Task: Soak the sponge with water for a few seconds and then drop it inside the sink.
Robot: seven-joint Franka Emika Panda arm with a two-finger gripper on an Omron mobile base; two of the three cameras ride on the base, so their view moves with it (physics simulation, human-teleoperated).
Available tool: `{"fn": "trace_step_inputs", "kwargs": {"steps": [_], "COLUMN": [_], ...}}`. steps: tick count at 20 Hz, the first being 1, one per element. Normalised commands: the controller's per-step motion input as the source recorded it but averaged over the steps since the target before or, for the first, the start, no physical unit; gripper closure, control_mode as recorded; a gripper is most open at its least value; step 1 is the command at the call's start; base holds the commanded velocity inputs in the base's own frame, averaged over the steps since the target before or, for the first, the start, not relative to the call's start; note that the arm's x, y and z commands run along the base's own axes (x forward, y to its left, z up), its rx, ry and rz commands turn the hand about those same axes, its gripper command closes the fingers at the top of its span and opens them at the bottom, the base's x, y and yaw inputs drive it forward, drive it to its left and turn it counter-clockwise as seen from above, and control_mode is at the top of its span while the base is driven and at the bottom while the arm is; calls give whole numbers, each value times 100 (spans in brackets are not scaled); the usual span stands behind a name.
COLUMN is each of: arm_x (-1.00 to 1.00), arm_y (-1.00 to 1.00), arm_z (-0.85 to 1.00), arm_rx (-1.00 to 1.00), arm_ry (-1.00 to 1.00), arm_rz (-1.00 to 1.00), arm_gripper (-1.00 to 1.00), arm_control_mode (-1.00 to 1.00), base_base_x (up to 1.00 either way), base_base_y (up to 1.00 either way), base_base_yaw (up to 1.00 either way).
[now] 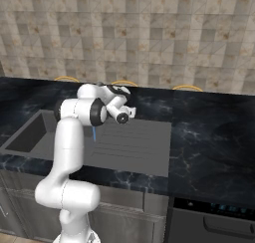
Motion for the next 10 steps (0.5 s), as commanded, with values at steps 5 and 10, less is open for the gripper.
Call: {"fn": "trace_step_inputs", "kwargs": {"steps": [5, 10], "arm_x": [21, 7], "arm_y": [-41, -39], "arm_z": [-23, -11], "arm_rx": [-1, 0], "arm_ry": [9, 5], "arm_rz": [-14, -13], "arm_gripper": [-100, -100], "arm_control_mode": [-100, -100], "base_base_x": [0, 0], "base_base_y": [0, 0], "base_base_yaw": [0, 0]}}
